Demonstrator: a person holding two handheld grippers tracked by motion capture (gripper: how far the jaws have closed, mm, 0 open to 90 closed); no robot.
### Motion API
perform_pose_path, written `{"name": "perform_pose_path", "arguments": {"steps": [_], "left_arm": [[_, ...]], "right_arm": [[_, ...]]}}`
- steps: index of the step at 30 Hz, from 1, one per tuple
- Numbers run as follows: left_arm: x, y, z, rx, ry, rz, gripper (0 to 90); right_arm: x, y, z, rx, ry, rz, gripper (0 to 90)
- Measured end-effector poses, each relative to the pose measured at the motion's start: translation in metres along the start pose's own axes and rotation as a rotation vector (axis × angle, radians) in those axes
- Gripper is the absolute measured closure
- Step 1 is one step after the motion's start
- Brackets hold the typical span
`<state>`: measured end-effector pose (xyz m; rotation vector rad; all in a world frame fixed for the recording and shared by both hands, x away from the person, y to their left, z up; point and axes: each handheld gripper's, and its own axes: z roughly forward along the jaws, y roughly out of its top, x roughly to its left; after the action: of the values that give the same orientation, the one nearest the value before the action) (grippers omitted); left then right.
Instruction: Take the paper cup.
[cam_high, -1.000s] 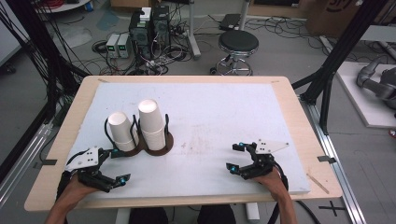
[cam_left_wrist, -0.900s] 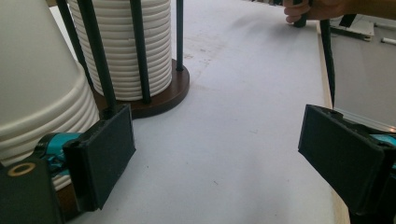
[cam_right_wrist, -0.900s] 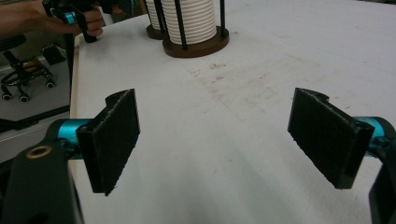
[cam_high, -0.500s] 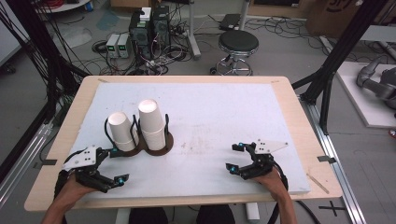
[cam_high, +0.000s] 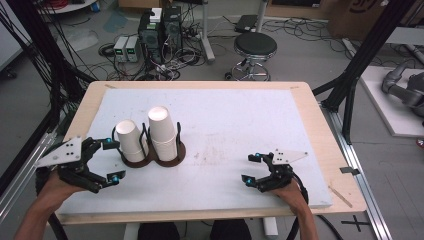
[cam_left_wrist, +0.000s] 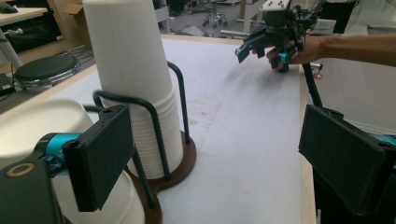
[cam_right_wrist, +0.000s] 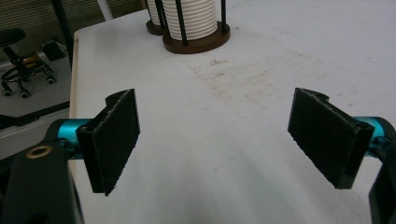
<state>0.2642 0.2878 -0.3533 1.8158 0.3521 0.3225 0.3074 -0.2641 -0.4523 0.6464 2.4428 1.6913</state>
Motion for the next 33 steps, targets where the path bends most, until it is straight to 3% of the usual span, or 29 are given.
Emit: {"name": "perform_pose_path", "arguments": {"steps": [10, 17, 24, 33], "left_arm": [[0.021, 0.057, -0.008, 0.001, 0.007, 0.056, 10.4], [0.035, 0.084, -0.005, 0.006, 0.010, 0.077, 10.4], [0.050, 0.110, 0.005, 0.058, -0.007, 0.112, 10.4], [0.062, 0.132, 0.023, 0.124, -0.047, 0.128, 10.4]], "right_arm": [[0.000, 0.000, 0.000, -0.001, 0.000, 0.002, 17.4], [0.000, 0.000, 0.000, -0.002, -0.002, -0.003, 17.4], [0.000, 0.000, 0.000, -0.001, -0.001, 0.002, 17.4], [0.001, 0.000, 0.000, 0.000, -0.002, 0.002, 17.4]]}}
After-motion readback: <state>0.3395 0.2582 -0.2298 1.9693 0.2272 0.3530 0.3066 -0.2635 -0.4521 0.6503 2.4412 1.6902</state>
